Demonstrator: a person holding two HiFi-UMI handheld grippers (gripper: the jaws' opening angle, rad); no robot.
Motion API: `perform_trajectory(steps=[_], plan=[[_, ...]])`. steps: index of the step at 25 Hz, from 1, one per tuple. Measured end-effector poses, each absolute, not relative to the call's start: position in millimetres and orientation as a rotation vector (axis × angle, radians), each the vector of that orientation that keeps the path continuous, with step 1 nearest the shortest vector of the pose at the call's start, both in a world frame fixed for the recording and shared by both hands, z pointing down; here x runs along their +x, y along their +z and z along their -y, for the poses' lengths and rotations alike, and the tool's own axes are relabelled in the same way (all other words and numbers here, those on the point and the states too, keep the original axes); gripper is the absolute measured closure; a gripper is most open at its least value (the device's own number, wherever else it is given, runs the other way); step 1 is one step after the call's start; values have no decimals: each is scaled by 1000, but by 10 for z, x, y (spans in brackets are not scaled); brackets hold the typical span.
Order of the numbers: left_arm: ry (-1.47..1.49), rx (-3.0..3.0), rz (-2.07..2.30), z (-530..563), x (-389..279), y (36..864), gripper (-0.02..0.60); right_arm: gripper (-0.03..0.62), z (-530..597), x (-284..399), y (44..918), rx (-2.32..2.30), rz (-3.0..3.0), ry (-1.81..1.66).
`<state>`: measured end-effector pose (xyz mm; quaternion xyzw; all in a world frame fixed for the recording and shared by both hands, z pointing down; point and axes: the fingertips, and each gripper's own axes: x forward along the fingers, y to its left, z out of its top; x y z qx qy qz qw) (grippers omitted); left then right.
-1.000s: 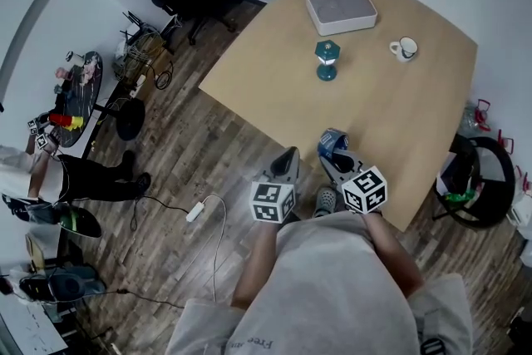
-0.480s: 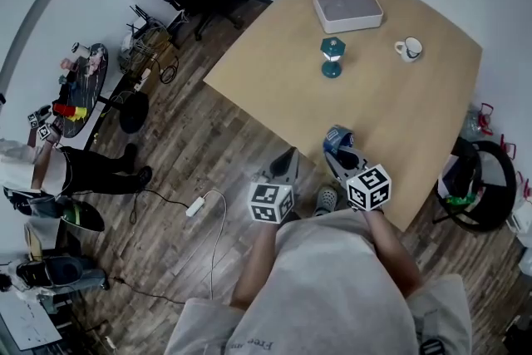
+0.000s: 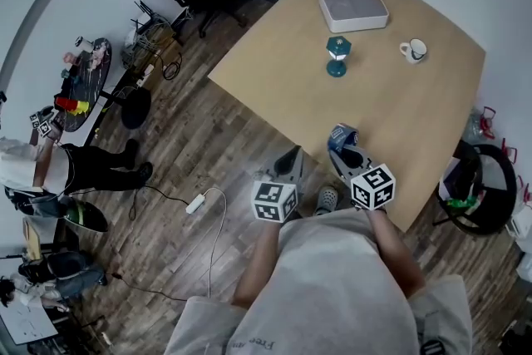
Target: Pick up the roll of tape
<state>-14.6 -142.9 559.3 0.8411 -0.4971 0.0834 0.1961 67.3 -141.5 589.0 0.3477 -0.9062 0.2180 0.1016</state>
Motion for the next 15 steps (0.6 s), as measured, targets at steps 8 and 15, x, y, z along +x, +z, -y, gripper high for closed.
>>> perform_trajectory(steps=[8,15], plan=[[240,2367,1383,1447,-126,5556,575,546,1406,641,5861,1009,2696,696],[260,2377,1375,1430,-128,5578,575,546,1392,587,5891,984,2688,673]])
